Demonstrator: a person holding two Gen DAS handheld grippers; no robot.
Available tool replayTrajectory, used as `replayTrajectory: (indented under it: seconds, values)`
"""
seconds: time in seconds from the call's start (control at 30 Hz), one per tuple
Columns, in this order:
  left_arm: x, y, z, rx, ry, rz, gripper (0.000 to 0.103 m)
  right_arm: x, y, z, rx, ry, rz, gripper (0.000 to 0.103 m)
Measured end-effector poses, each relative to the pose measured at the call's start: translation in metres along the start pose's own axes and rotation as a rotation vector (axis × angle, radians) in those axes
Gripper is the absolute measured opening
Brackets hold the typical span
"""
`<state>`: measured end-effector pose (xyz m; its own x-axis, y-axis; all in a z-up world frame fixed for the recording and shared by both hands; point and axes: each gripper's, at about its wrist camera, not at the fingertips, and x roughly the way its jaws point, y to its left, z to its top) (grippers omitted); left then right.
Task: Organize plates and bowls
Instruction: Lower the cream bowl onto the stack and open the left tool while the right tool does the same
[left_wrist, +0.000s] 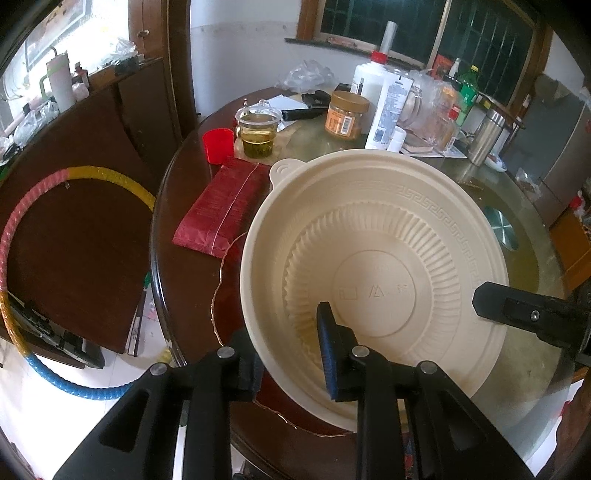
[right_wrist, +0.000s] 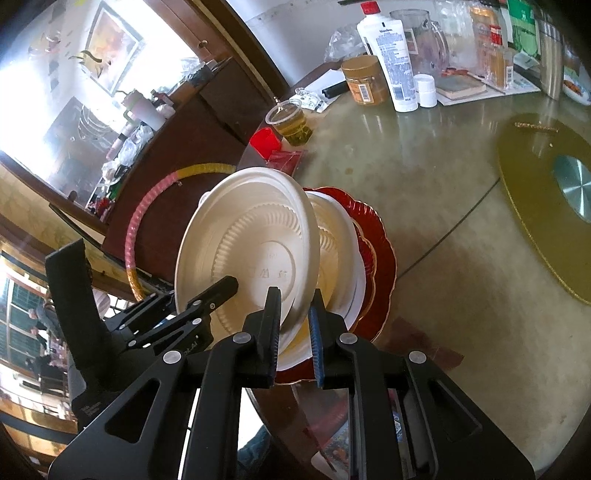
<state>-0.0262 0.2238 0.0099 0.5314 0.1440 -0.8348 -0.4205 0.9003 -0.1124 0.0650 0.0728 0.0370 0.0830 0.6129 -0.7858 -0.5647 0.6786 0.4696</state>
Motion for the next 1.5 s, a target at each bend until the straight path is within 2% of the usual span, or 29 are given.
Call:
replayTrajectory:
  seconds: [1.2,1.27,1.37,1.5]
  values:
    - [-0.006,-0.006,0.010,0.009,-0.013,0.014,0.027,-0.010,-0.005,0.009,0.026,-0.005,0.033,0.014]
    - [-0.007,-0.007,0.010,0.010,-0.011,0.011,0.029,-0.010,-0.006,0.009,0.030,-0.006,0.037,0.014]
    - [-0.008,-0.009,0.010,0.011,-0.010,0.007,0.043,-0.011,-0.004,0.009,0.029,-0.004,0.044,0.015]
    - [-0.009,-0.010,0.011,0.007,-0.012,0.003,0.046,-0.013,-0.002,0.009,0.023,-0.008,0.046,0.016]
